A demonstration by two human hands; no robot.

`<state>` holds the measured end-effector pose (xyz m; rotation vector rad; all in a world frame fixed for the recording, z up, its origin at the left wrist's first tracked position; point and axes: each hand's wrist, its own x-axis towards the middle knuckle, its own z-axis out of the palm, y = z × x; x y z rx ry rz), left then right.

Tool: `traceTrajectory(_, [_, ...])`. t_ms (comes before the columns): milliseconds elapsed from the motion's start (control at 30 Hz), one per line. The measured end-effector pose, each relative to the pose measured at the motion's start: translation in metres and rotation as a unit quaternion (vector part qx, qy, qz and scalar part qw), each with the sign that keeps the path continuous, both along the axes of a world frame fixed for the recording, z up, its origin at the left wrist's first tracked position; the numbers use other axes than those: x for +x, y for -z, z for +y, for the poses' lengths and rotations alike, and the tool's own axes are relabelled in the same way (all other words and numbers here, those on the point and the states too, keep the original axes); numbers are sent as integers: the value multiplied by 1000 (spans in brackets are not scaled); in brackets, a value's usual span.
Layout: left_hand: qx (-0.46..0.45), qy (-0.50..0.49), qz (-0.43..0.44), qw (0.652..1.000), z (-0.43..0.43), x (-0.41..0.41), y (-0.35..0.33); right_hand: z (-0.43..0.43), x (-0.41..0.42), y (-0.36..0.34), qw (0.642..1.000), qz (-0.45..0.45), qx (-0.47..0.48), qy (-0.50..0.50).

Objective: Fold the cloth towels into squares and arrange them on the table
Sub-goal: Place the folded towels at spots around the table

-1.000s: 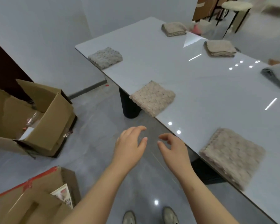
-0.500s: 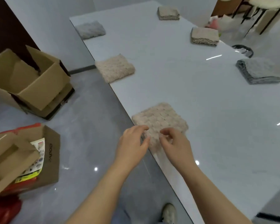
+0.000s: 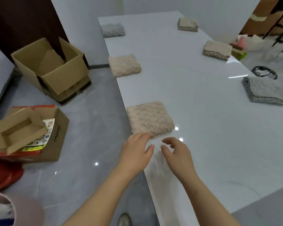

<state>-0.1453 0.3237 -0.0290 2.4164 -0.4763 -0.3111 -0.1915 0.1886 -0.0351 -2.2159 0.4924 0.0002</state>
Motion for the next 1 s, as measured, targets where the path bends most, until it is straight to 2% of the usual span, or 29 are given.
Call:
traceTrajectory(200, [17,-54,-16,998,-62,-4,-2,-68,11,1,998,-9,21,-60])
traceTrajectory(433, [42,-158,-36,986,-170,-16,-10,-190,27,-1,981,12,-7,-194])
traceTrajectory(700, [99,-175,-49,978,-262,-4,-21,-283,61,-13,954,-2,-79,-290])
traceTrajectory(867, [129,-177,-50,974,-321,10,-19,-346,76,-7,952,-15,-81,-295])
traceTrajectory(1000, [159,-204,-50,965,-380,20,-14,-403,95,-4,935,-28,-75,-345])
